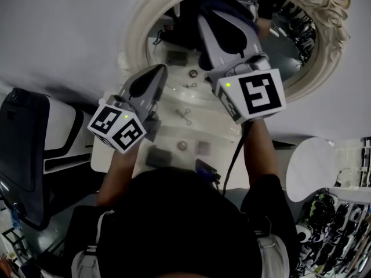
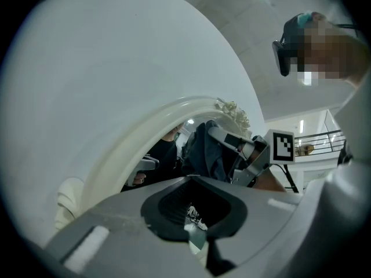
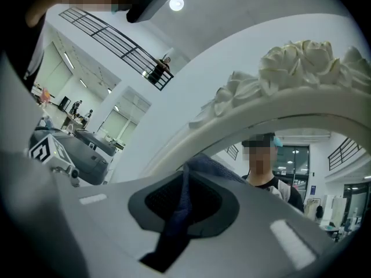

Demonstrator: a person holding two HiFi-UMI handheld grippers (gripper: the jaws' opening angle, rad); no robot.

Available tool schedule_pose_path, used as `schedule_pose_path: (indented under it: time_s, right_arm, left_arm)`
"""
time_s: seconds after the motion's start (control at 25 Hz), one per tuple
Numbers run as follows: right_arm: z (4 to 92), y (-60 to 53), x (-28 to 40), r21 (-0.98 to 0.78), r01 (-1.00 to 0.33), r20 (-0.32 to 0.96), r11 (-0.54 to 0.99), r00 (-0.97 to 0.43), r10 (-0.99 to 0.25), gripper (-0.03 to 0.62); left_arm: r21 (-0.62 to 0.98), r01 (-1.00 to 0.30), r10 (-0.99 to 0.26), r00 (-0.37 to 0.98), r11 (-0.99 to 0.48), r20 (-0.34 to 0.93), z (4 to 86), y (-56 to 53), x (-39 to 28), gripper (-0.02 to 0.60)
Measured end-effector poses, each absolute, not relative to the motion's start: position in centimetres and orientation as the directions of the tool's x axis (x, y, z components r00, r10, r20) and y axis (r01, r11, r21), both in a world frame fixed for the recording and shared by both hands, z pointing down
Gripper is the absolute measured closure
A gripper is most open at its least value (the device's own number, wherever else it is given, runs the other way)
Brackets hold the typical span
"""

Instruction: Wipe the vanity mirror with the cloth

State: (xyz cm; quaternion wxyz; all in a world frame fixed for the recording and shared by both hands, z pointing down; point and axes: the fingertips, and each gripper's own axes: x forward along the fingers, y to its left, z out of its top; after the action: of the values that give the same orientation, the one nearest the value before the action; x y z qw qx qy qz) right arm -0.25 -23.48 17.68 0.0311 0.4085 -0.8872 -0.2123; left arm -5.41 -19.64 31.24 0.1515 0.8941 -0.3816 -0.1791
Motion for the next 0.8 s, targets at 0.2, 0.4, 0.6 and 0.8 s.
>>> schedule_pose_path:
  time_s: [0.2,0.4,0.6,0.8]
  right_arm:
    - [20.3,-23.6,-1.6,0.399,-0.686,-0.072,0.608,-0.685,-0.725,0.557]
    - [21.7,-23.7,-2.1,0.393,-0.677,-0.049,0.622,-0.691,-0.721,0.557]
    - [23.7,-23.8,-2.7,0.383,-0.663,-0.005,0.643,-0.698,-0.716,0.557]
    - [25.6,-23.9,-3.5,0.409,-0.651,-0.003,0.64,-0.702,-0.712,0.557]
  left_arm:
    - [0.404,-0.643,-0.748,0.635,-0.651,-0.194,31.8,-19.8,-6.2,0.58]
    - [0.405,-0.662,-0.766,0.615,-0.63,-0.187,32.1,-20.1,-7.2,0.58]
    - [0.397,-0.682,-0.781,0.599,-0.614,-0.178,32.3,-20.4,-8.0,0.58]
    - [0.409,-0.691,-0.794,0.582,-0.597,-0.175,32.5,-20.5,-8.8,0.58]
